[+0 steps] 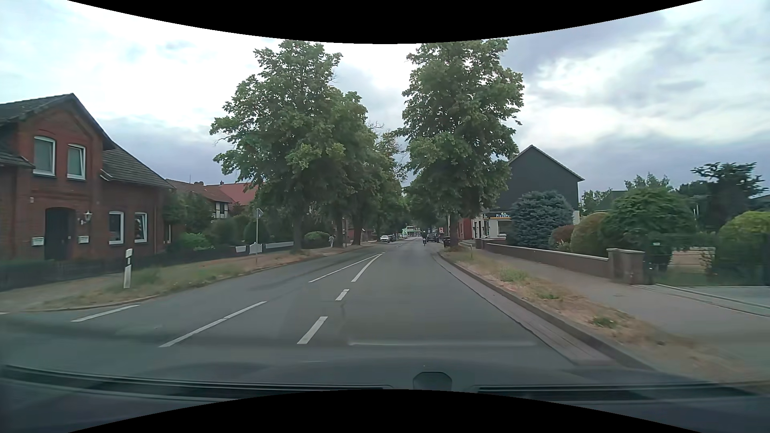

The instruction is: Follow the waypoints while adhering to traffic rules and regulations

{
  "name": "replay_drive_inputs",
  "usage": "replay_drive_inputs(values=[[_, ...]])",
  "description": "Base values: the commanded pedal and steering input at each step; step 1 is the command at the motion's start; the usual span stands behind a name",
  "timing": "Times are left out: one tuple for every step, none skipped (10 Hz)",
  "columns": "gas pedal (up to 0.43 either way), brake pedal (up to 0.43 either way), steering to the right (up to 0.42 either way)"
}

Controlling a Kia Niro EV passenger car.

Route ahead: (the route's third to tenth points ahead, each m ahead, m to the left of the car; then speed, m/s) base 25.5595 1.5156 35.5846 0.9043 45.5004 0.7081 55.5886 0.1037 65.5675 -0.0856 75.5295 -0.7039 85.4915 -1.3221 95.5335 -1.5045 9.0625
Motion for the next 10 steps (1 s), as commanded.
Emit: replay_drive_inputs(values=[[0.0, 0.0, 0.0], [0.0, 0.0, 0.0], [0.0, 0.0, 0.001], [0.0, 0.0, 0.003], [0.0, 0.0, 0.004], [0.0, 0.006, 0.005], [0.0, 0.006, 0.005], [0.0, 0.012, 0.005], [0.0, 0.018, 0.006], [0.0, 0.018, 0.006]])
